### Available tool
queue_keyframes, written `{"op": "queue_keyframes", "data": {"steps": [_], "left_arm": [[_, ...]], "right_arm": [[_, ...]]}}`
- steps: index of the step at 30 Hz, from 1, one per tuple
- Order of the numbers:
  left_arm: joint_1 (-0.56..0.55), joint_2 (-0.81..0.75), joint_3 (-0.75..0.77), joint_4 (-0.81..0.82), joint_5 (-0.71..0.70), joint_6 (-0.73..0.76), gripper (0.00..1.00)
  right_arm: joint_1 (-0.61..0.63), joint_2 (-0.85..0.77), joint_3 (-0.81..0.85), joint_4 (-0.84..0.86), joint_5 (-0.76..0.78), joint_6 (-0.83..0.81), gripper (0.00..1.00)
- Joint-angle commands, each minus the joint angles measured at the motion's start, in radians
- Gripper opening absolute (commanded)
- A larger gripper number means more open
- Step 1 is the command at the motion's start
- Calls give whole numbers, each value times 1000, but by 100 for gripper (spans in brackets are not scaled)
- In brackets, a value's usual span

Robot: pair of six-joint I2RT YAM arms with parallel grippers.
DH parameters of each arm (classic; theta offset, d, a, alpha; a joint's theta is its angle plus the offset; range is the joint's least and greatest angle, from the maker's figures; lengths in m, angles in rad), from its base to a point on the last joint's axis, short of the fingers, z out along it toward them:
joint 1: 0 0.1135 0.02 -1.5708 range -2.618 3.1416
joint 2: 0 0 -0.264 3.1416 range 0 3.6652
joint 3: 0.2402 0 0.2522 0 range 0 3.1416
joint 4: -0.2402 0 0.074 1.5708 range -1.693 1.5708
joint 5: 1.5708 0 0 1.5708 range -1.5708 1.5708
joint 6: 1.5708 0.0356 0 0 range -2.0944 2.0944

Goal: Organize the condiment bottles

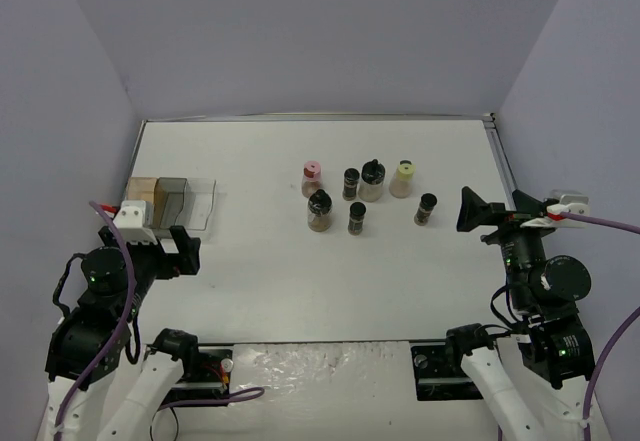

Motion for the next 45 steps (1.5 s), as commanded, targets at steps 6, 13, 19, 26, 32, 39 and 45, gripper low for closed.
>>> {"op": "queue_keyframes", "data": {"steps": [6, 13, 19, 26, 32, 39, 45], "left_arm": [[-4, 209, 24, 122, 286, 44, 97], [-75, 462, 74, 210, 317, -12, 97], [-308, 656, 152, 335, 147, -64, 97], [-441, 905, 227, 563, 86, -156, 97], [-488, 1083, 310, 645, -2, -193, 97], [-497, 1219, 377, 677, -28, -207, 97], [-509, 1305, 403, 665, -62, -226, 96]], "right_arm": [[4, 37, -26, 57, -42, 36, 100], [6, 60, -35, 32, -75, 61, 100], [6, 81, -33, 27, -114, 64, 100], [4, 97, -30, 21, -147, 55, 100], [5, 97, -32, 19, -160, 51, 100], [5, 94, -44, 22, -159, 46, 100], [4, 85, -47, 20, -152, 42, 100]]}}
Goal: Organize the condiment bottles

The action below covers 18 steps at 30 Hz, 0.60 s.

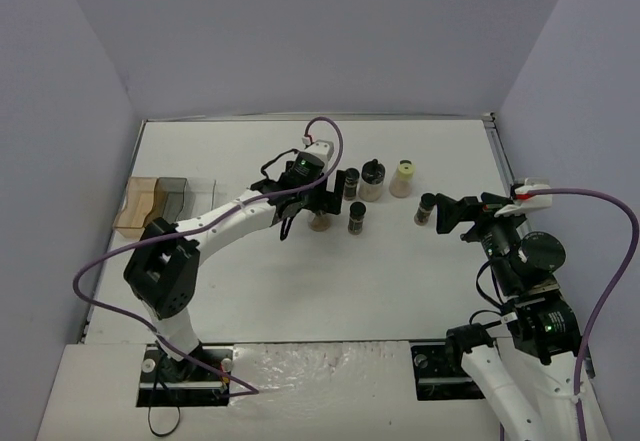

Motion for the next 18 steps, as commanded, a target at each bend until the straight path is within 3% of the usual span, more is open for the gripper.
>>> {"op": "queue_keyframes", "data": {"steps": [1, 8, 11, 16, 18], "left_arm": [[-18, 21, 63, 38, -59, -30, 94], [-24, 65, 70, 16, -106, -41, 85], [-24, 73, 69, 21, -105, -42, 76], [-24, 52, 58, 21, -116, -44, 51], [-24, 18, 42, 20, -127, -40, 33]], "right_arm": [[5, 9, 0, 67, -12, -13, 100], [4, -4, -9, 67, -13, -13, 100], [4, -5, -9, 68, -12, -13, 100], [4, -10, -10, 67, -12, -13, 100], [4, -17, -13, 67, -13, -13, 100]]}}
